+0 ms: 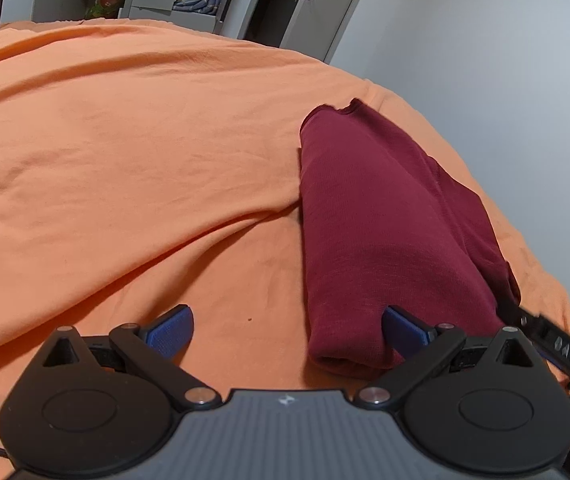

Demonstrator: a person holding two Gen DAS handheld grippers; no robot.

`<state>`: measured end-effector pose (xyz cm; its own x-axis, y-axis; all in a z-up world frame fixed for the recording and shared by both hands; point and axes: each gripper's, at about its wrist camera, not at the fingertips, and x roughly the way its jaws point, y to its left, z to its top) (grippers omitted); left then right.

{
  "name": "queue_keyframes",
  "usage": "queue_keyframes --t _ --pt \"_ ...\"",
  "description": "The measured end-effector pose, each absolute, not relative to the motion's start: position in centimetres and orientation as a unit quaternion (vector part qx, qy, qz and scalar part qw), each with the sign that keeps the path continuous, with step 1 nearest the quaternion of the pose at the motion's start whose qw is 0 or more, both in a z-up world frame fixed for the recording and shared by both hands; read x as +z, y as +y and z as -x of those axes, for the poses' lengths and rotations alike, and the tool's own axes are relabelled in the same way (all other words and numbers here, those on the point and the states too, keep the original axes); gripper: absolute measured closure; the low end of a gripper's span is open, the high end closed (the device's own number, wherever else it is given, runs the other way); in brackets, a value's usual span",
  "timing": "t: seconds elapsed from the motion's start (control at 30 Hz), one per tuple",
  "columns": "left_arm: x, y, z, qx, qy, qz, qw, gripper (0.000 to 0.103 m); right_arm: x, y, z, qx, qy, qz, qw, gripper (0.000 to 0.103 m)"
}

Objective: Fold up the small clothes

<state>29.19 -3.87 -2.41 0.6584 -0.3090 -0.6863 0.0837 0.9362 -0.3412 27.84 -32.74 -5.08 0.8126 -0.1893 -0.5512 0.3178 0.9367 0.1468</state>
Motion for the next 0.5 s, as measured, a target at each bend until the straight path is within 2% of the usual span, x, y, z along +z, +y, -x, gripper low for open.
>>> queue_keyframes --t 0.27,0.5 --pt "-2.8 -4.1 -28.9 -0.113 0.394 0.125 0.903 0.001 -6.6 -32.4 -25.9 -0.130 0.273 -0.108 0.947 0.001" --pt "-2.3 -3.7 -29.2 -0.114 0.390 0.138 0.903 0.001 -6.4 -32.9 -24.5 -0.112 0.241 -0.125 0.956 0.000"
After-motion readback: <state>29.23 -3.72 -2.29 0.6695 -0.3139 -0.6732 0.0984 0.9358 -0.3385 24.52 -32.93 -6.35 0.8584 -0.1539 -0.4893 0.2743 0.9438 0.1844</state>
